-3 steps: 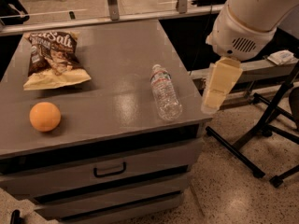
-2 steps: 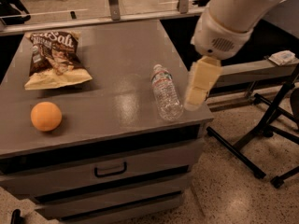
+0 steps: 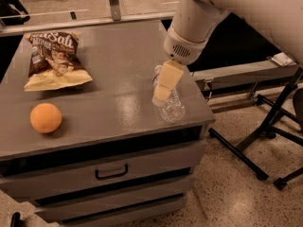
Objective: Move water bottle near brown chip bag
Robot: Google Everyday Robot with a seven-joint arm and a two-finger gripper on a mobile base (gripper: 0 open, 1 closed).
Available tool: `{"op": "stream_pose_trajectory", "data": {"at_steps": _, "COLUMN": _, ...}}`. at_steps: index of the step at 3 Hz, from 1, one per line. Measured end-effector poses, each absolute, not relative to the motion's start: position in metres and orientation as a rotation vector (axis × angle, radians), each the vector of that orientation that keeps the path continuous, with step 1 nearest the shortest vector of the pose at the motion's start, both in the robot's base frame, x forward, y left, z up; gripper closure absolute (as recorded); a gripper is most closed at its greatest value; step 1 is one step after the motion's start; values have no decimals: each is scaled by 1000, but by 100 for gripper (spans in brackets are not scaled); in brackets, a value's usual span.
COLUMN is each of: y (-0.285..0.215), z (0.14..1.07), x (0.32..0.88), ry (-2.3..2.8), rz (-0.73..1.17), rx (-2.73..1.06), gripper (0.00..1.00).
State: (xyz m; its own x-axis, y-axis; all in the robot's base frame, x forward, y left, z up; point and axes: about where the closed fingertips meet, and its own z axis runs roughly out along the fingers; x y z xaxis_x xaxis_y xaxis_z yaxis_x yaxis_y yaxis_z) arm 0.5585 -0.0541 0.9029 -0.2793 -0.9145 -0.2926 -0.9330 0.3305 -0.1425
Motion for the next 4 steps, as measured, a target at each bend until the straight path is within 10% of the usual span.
{"op": "stream_pose_trajectory", "data": {"at_steps": 1, "y": -52, "z": 879, "x": 567, "ry": 2405, "rz": 94, "rx": -1527, "gripper": 0}}
{"op": "stream_pose_trajectory", "data": {"at_steps": 4, "y": -33, "z": 851, "x": 547, "ry": 2630, "rz": 69, "rx": -1546, "gripper": 64}}
